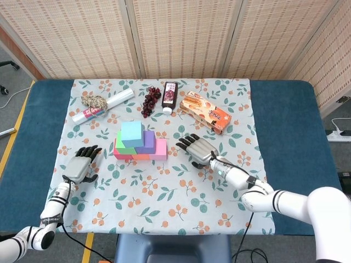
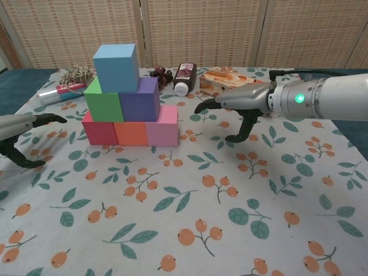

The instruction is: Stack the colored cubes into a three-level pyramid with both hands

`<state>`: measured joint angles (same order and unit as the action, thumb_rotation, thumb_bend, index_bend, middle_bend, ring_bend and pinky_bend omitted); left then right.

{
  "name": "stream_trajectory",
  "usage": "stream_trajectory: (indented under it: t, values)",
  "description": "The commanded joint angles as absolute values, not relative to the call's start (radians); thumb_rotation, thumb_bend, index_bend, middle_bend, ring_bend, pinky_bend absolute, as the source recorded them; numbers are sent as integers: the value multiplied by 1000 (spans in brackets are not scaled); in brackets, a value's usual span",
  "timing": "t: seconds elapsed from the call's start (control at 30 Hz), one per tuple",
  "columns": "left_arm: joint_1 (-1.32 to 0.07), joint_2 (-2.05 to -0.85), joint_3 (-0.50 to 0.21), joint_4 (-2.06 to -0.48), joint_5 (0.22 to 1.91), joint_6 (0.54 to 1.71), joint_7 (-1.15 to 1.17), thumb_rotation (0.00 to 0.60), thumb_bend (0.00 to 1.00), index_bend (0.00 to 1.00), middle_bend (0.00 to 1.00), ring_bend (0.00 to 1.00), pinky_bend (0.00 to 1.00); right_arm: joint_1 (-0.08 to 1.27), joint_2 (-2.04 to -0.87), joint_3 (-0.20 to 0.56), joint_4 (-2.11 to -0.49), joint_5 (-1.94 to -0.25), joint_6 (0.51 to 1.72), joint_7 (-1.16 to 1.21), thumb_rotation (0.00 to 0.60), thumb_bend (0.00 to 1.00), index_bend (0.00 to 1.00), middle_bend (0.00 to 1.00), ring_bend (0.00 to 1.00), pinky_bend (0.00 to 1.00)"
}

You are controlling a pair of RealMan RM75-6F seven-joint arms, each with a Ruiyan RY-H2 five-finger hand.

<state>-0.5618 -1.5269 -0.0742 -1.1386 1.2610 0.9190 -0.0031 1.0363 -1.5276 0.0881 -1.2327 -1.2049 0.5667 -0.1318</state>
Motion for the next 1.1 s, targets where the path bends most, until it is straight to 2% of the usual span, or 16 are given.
stream_trajectory:
  t: [0.03,0.5,1.1]
  values:
    - [-569,-1537,-78,-1129,1264,910,-8,600,301,61,0,0,0,1040,-1546,92,-1216,-1211,563,-125,600,347,0,0,0,0]
    - [-609,-1571,-87,-1129,1286,881,28,600,301,61,0,0,0,1057,-1626,111,-1133,-1234,544,-83,600,346,0,0,0,0]
    - [-622,-1579,-87,-1143,1293,873,39,600,299,61,0,0,0,1065,-1670,120,-1076,-1265,534,-46,600,347,0,0,0,0]
